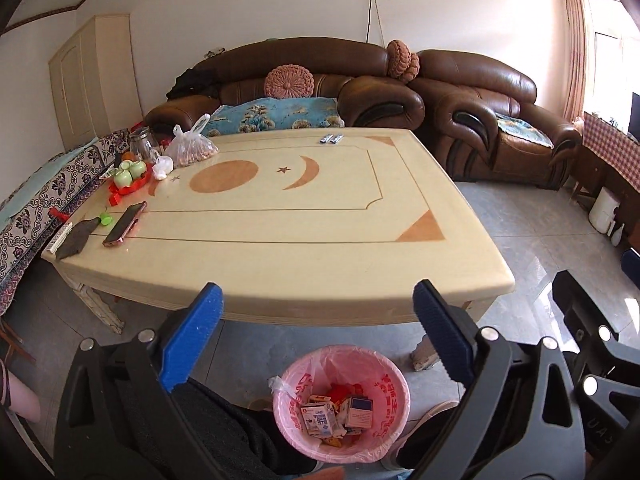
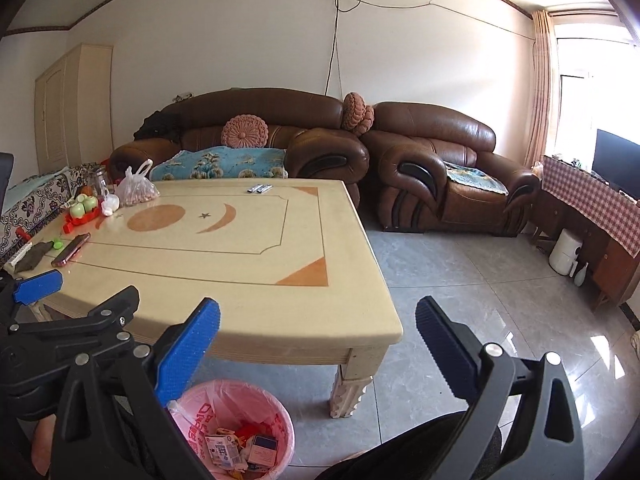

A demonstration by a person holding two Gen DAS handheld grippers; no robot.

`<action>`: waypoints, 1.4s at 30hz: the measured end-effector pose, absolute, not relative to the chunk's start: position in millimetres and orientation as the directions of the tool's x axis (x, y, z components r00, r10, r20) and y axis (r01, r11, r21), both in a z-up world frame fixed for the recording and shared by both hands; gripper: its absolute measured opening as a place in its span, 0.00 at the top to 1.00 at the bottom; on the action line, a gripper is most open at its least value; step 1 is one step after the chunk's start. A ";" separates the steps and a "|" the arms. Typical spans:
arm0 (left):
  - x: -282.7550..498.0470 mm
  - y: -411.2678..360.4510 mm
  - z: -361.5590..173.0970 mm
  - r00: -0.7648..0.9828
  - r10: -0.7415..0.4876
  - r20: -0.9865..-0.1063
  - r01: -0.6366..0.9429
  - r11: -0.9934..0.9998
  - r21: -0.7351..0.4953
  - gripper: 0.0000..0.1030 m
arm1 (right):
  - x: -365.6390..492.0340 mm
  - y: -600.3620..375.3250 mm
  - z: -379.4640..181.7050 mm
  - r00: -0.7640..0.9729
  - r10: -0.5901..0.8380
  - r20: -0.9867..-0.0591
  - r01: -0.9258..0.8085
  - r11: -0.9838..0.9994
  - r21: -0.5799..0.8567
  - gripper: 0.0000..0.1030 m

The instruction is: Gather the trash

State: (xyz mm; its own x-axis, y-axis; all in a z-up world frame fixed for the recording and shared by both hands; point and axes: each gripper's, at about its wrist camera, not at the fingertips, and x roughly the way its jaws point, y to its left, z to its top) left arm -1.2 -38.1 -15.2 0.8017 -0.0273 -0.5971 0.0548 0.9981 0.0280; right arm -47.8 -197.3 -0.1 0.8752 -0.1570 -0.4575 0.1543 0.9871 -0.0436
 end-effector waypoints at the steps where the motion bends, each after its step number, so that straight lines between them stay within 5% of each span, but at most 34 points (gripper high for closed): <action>1: -3.9 -37.3 -10.7 0.803 -0.033 -0.595 0.053 0.998 0.016 0.07 | -49.8 -196.8 4.0 0.875 -0.160 -0.457 0.156 0.987 -0.046 0.07; 42: -24.3 -25.8 11.5 0.825 -0.041 -0.563 0.041 0.999 -0.012 0.06 | -79.2 -187.0 30.8 0.892 -0.170 -0.418 0.157 0.985 -0.065 0.07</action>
State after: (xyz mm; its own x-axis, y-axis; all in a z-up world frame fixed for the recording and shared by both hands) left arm -24.3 -25.8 11.5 0.8253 -0.0412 -0.5633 0.0414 0.9991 -0.0124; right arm -79.2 -187.0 30.8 0.8923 -0.1701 -0.4182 0.1572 0.9854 -0.0654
